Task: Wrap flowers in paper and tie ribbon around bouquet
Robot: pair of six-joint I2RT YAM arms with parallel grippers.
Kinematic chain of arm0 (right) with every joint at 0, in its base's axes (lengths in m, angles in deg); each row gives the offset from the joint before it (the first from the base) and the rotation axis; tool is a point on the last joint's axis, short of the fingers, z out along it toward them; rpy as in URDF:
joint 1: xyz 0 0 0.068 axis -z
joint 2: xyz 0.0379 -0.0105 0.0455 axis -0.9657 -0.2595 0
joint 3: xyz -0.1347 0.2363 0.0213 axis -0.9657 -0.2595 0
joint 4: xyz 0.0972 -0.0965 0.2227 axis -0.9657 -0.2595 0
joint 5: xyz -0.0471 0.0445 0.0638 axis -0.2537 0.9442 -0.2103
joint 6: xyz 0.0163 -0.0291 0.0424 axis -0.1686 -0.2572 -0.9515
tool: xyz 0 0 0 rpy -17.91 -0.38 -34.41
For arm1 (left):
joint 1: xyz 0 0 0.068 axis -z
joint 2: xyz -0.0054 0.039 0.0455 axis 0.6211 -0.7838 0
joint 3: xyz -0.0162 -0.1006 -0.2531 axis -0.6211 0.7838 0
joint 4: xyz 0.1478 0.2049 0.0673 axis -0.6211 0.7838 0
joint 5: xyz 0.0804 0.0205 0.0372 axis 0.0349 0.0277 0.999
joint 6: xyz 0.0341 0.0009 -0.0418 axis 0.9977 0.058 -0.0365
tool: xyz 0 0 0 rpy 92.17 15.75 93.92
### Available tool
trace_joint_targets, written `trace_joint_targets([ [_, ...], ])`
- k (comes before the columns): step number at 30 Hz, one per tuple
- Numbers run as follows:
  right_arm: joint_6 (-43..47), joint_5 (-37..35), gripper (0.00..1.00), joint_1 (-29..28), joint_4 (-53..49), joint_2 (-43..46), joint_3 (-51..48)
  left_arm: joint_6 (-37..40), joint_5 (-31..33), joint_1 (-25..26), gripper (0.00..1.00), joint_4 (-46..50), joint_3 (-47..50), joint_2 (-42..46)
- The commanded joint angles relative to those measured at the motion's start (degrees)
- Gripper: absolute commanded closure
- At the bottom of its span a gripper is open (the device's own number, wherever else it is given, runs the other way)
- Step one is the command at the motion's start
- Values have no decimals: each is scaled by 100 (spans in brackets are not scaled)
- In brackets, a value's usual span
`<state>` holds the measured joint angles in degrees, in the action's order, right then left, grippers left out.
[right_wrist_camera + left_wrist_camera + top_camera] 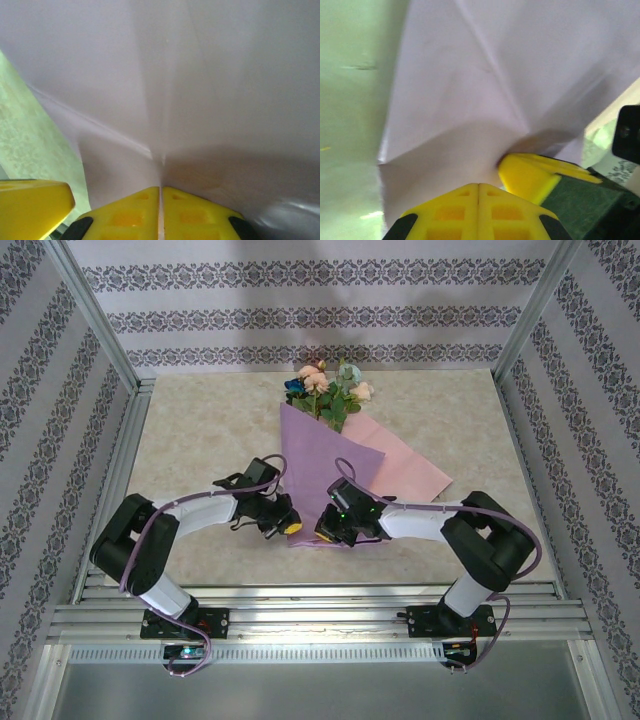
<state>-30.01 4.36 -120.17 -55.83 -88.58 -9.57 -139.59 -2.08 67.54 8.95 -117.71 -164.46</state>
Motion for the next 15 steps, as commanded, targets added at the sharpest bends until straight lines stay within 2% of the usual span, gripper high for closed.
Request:
trace_joint_targets([
  [1,766,12,86,-13,-523,332,335,-298,-201,-23,98,-148,-152,-129],
  [5,1151,254,86,-183,-352,371,399,42,-130,-36,100,348,-197,-559],
  [10,952,588,91,-509,181,-68,496,-124,-133,-128,100,-206,303,-605],
  [15,635,452,94,-559,342,-336,351,-164,-165,-128,100,-241,368,-656],
])
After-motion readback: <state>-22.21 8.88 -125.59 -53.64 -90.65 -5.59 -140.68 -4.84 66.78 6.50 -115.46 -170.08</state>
